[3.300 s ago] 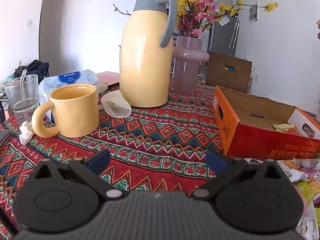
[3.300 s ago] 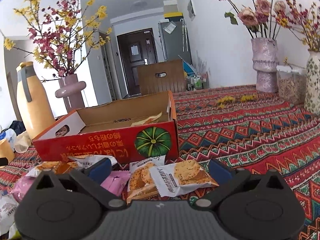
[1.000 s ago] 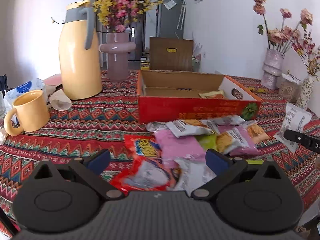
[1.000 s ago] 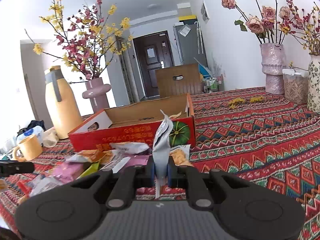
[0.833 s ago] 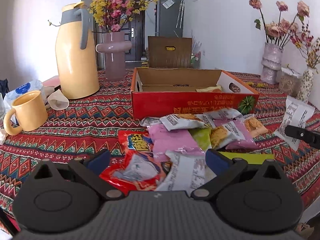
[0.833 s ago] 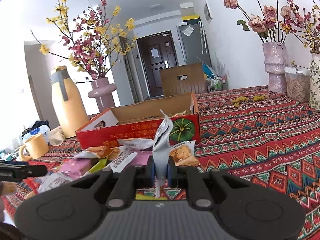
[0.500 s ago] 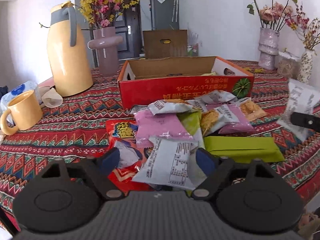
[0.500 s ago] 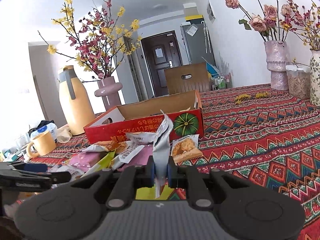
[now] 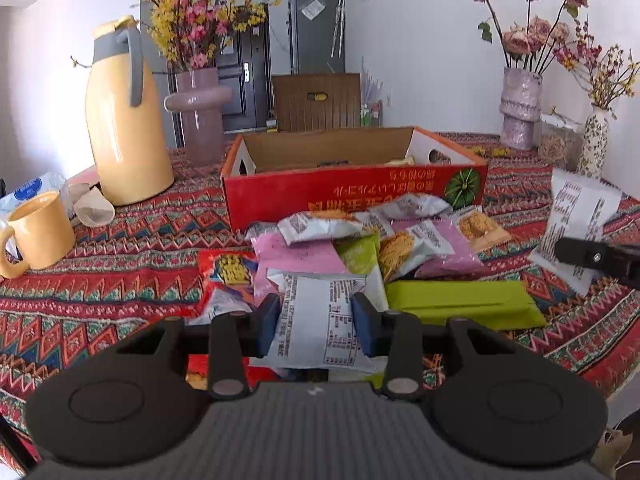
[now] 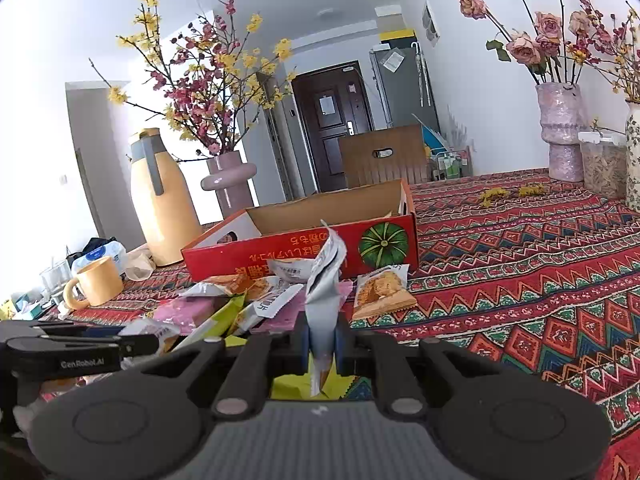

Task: Organize snacks
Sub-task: 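Grasp the white printed snack bag with the left gripper while the right gripper holds its wrapper, then carry both items over the box and open both grippers to drop them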

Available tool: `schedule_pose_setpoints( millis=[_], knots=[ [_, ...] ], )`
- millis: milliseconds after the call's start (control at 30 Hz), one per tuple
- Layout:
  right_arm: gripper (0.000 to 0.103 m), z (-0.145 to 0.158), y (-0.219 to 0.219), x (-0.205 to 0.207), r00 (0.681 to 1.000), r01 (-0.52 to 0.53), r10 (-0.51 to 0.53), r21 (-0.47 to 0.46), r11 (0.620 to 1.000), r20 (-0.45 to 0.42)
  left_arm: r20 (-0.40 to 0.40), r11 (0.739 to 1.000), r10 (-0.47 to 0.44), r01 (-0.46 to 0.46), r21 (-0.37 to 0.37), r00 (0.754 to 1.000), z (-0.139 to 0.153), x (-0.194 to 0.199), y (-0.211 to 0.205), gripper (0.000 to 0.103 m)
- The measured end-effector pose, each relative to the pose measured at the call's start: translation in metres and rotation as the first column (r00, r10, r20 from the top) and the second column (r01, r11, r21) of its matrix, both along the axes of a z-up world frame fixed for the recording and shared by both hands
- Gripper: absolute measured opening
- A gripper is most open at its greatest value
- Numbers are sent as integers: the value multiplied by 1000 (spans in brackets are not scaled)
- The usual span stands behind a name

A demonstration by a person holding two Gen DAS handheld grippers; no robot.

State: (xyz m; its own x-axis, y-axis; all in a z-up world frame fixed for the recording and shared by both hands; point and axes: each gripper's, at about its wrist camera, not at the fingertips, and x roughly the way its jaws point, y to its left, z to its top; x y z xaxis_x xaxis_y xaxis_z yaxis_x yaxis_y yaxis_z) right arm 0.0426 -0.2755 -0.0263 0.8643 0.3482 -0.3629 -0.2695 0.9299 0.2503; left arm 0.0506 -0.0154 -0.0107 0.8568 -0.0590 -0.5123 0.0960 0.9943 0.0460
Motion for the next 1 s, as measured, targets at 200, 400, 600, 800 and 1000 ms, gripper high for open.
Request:
schedule_pose_setpoints(
  millis=[200,400,600,800,1000],
  knots=[
    [11,5,6,4,1000,-3,3,-14,1000,11,60,1000,-1,2,-24,998,20,3,2,40],
    [11,12,12,15,999,-5,6,-28,1000,33,104,999,4,0,-41,995,37,17,0,40],
    [11,21,17,36,999,4,-2,-37,999,53,139,998,13,-5,-59,990,54,41,-3,40],
    [11,34,21,68,997,14,-11,-43,999,80,154,997,35,-23,-78,987,70,78,-3,40],
    [11,49,28,113,995,27,-21,-56,998,99,156,995,66,-53,-87,986,82,122,-6,40]
  ],
)
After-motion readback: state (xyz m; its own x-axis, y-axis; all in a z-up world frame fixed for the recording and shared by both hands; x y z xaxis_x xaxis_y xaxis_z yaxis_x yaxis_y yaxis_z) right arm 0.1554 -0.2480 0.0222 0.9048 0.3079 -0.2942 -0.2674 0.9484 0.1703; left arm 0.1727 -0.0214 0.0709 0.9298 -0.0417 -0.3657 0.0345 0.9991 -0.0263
